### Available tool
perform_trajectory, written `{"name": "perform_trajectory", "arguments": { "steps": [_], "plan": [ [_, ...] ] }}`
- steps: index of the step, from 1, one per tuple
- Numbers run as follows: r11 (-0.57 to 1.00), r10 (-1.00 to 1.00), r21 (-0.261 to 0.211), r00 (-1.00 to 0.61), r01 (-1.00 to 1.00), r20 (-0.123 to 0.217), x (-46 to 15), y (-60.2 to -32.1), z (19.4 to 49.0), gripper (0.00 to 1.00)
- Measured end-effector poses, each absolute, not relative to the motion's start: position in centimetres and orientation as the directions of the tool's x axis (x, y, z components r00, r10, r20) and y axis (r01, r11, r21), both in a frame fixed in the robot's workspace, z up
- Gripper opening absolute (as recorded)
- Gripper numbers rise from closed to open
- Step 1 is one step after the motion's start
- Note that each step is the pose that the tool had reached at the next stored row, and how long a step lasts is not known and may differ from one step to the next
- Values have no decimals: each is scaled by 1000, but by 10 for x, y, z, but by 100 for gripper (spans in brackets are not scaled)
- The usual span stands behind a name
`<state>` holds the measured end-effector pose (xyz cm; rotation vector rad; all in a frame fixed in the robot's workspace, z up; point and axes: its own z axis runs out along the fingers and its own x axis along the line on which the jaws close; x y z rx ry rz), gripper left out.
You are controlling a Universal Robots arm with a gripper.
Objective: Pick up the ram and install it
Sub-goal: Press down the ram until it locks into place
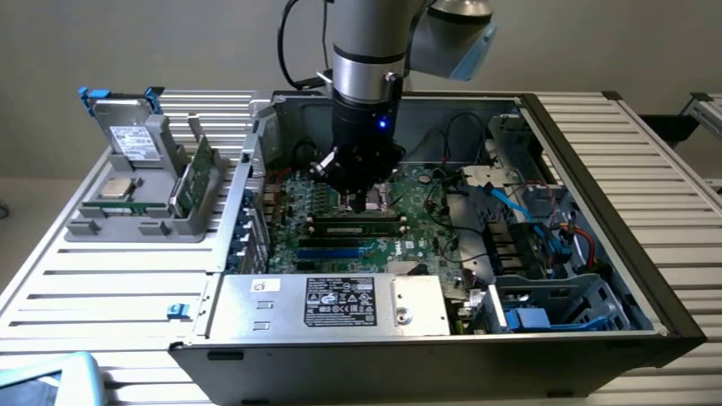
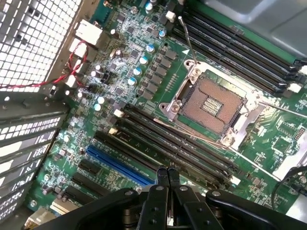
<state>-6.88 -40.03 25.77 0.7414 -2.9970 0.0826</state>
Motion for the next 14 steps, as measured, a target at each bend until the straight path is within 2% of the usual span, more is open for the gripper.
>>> {"name": "perform_trajectory", "arguments": {
  "steps": [14],
  "plan": [
    [953,-296,-54,-955,-297,29,-69,-400,257,11]
  ]
}}
